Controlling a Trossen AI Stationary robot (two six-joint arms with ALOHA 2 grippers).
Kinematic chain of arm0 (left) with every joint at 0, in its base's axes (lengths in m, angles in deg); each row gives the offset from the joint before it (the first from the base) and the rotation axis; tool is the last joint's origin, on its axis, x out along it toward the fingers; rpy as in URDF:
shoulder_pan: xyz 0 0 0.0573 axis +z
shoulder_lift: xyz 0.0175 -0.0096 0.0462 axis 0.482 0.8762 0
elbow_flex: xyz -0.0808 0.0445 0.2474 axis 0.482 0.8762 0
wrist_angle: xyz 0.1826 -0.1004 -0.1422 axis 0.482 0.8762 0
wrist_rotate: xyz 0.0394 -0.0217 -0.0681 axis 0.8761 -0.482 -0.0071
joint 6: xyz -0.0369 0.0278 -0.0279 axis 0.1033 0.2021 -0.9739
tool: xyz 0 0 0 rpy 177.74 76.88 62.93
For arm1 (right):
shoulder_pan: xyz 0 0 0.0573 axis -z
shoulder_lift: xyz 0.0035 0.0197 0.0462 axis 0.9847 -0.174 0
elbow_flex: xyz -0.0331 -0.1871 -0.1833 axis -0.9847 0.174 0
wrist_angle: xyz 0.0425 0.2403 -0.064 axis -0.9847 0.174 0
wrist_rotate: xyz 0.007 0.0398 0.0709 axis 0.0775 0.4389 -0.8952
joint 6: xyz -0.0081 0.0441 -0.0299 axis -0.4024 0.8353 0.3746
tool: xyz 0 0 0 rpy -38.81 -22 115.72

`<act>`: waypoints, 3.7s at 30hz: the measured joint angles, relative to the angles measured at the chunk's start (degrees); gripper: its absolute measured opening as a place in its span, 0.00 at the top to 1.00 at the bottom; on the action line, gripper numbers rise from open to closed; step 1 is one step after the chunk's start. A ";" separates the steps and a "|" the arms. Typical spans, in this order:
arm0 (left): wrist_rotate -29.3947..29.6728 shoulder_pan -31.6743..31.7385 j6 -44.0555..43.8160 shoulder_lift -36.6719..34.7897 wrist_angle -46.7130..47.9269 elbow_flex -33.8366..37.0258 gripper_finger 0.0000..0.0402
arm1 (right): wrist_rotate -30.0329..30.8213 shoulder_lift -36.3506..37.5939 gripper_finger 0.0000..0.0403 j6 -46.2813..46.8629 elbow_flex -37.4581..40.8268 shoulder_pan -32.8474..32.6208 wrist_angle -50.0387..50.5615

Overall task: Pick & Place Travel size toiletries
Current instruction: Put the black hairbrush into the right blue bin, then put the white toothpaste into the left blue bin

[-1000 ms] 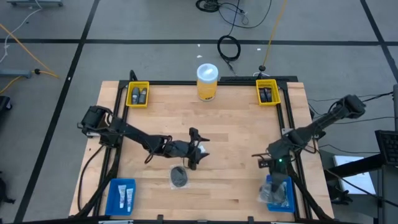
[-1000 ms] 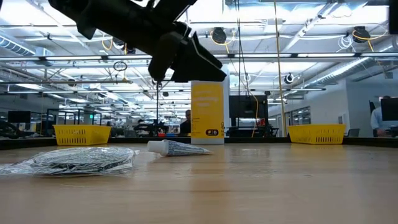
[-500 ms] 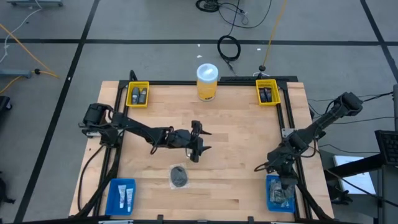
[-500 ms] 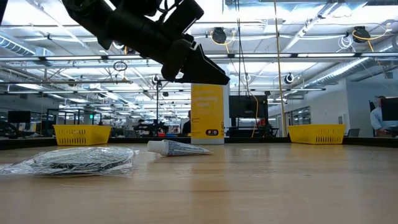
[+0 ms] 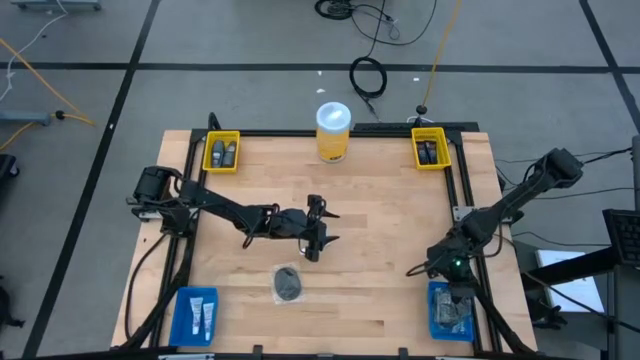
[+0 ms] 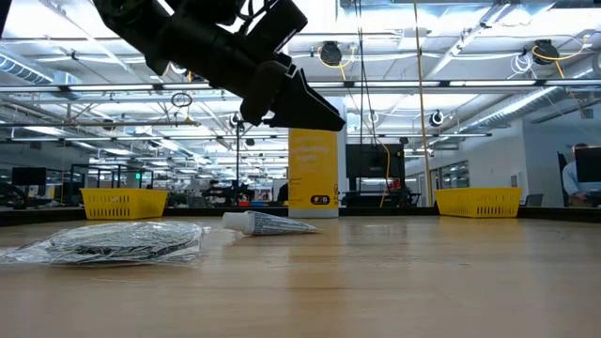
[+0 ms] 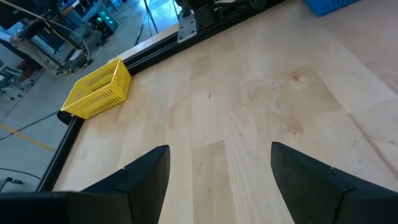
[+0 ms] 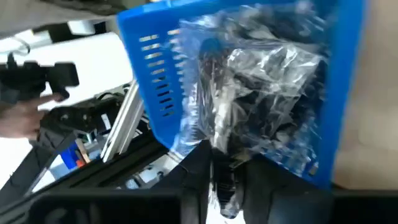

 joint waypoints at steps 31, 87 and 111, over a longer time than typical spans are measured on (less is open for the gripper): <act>0.11 -1.30 0.36 0.00 -0.09 0.00 0.33 | 5.29 2.70 0.64 18.05 1.69 3.22 -14.00; 15.78 -5.43 -33.21 -15.19 37.31 -0.07 0.33 | 76.32 -21.33 0.59 -48.19 6.85 13.14 -83.19; 5.47 -21.05 -66.97 -20.52 31.27 15.33 0.33 | 77.75 -65.40 0.36 -55.39 -15.15 23.44 -103.31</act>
